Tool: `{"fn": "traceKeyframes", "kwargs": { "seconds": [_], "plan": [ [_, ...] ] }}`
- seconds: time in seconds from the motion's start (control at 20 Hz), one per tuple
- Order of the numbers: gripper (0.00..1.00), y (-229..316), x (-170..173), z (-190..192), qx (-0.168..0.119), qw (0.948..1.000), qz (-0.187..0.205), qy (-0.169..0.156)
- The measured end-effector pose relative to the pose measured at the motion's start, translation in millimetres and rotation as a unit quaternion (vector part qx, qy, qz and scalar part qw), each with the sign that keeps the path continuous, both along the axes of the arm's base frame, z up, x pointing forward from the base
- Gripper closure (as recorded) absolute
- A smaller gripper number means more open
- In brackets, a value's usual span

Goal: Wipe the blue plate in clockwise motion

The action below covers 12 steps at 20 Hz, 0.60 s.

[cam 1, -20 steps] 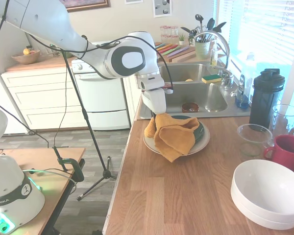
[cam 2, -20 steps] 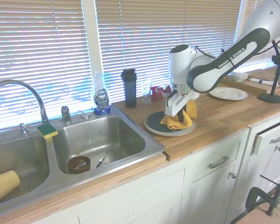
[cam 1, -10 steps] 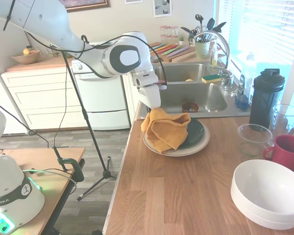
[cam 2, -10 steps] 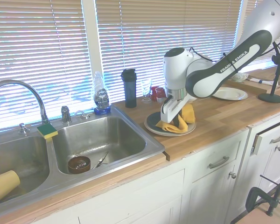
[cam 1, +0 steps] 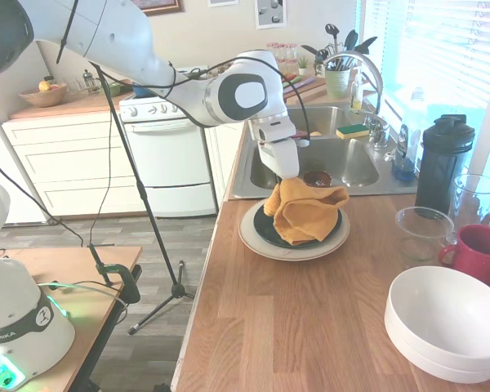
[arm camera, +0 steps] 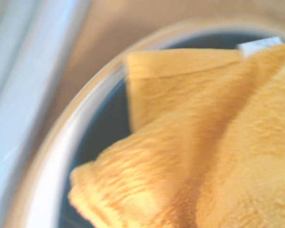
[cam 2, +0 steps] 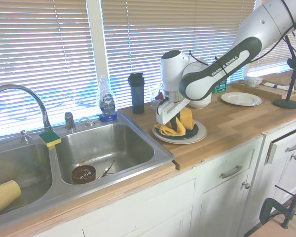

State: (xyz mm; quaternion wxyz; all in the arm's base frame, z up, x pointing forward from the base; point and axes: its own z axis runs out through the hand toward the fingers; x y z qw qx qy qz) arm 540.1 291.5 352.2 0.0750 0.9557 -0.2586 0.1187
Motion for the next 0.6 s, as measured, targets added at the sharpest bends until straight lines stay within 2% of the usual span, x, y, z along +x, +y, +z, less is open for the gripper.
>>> {"fn": "traceKeyframes", "kwargs": {
  "seconds": [0.3, 0.6],
  "plan": [
    [1.00, -40.7, 29.5, 2.0, -0.002, 0.9991, -0.043, -0.003],
    [1.00, -66.3, 34.9, -4.3, -0.007, 0.9984, -0.056, 0.006]
  ]
}}
